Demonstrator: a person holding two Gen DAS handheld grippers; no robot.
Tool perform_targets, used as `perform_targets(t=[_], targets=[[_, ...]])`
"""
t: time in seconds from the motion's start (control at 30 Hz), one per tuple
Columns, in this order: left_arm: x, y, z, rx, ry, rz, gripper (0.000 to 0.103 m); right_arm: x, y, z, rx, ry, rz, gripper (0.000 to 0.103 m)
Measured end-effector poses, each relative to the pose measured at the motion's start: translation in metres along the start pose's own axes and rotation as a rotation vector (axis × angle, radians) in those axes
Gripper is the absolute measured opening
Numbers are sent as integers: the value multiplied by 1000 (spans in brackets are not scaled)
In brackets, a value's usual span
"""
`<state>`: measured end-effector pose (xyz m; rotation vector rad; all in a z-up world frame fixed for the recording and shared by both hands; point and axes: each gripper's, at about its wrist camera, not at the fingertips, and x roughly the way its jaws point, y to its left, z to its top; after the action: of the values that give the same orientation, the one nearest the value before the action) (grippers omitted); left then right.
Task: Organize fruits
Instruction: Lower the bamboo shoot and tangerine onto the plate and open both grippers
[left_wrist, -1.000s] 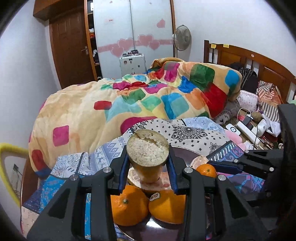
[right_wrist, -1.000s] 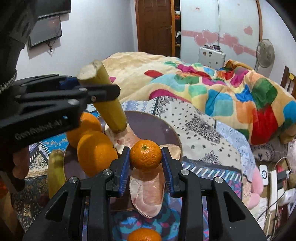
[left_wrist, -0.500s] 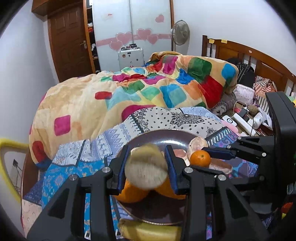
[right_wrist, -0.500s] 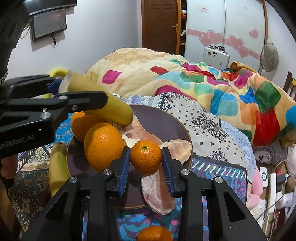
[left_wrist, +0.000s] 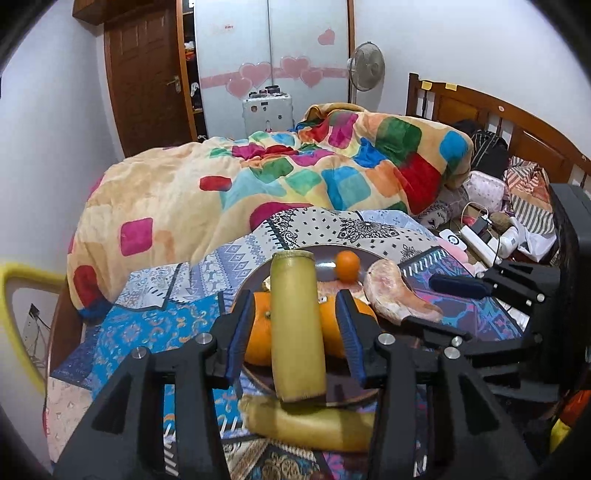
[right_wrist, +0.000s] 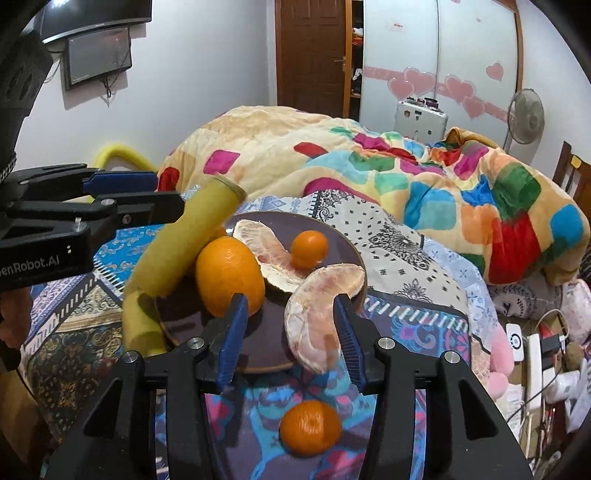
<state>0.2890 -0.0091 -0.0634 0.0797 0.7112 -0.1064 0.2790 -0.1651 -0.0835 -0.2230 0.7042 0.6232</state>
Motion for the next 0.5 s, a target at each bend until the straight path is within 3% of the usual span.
perform_targets(t=[0.27, 0.5], targets=[[-35, 3, -21, 7, -14, 17, 60, -28, 9, -7, 4, -32, -3, 51], [-38, 9, -52, -38, 63, 6, 71, -43, 17, -24, -6, -37, -16, 52]])
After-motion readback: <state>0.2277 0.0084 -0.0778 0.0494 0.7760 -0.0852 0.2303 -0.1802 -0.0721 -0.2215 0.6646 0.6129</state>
